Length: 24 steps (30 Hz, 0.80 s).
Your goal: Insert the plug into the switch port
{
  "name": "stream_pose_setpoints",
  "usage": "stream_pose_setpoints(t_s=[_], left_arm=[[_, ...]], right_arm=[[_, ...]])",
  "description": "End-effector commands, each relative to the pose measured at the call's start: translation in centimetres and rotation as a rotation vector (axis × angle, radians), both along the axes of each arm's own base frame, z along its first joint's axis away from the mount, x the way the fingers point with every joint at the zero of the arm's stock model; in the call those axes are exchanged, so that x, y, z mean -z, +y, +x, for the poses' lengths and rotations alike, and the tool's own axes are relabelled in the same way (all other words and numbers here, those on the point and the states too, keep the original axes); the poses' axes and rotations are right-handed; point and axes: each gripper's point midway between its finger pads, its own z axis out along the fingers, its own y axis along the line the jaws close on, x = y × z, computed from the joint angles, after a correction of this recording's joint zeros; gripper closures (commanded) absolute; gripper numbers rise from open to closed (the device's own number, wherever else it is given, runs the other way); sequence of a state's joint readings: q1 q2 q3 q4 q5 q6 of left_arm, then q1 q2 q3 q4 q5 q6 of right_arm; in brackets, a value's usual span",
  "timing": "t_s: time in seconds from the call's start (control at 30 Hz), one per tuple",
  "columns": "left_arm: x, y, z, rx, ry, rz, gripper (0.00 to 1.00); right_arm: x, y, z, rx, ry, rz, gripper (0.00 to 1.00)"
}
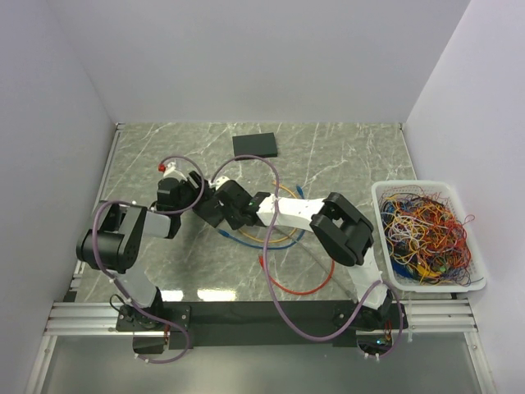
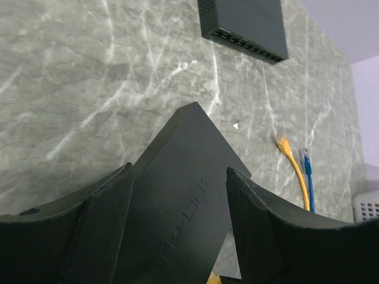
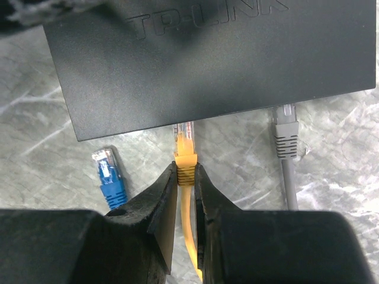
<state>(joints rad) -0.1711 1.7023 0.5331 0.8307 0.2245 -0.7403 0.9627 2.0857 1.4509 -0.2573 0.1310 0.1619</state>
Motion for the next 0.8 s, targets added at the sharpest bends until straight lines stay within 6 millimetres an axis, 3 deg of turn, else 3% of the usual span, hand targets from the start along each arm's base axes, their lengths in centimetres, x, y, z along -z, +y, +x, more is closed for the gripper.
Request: stream_pose_setpoints(t_s=[0.0,0.1,0.13,0.2,0.43,0.77], left_arm=[[-1.8,1.1,1.1,-0.065,-0.018,0.063,0.30],[-1.4,2.1,2.0,-0.125,0.018,0.091,0.30],[-0.3,2.1,1.9,-0.127,0.058,0.097,0.30],[-0.3,1.7,2.3,-0.116,0.066,0.079,0.31],[2.2,1.2,1.9,-0.099,0.128,0.055,0.31],[2.6,0.1,1.6,-0.035,0.131,0.036,0.33]], right_arm=[[-1.4,2.2,0.7,-0.018,-0.043,0.048,1.00],[-1.4,2.2,0.7,-0.015,-0.048,0.047,1.00],[-1.5,2.3,0.8,-0.015,-0.053,0.048,1.00],[-1.4,2.2,0.9,-0.009,-0.058,0.041,1.00],[-1.6,2.0,1.5,0.016,-0.099,0.023,1.00],[-2.2,1.4,2.7,0.081,-0.187,-0.022,1.00]])
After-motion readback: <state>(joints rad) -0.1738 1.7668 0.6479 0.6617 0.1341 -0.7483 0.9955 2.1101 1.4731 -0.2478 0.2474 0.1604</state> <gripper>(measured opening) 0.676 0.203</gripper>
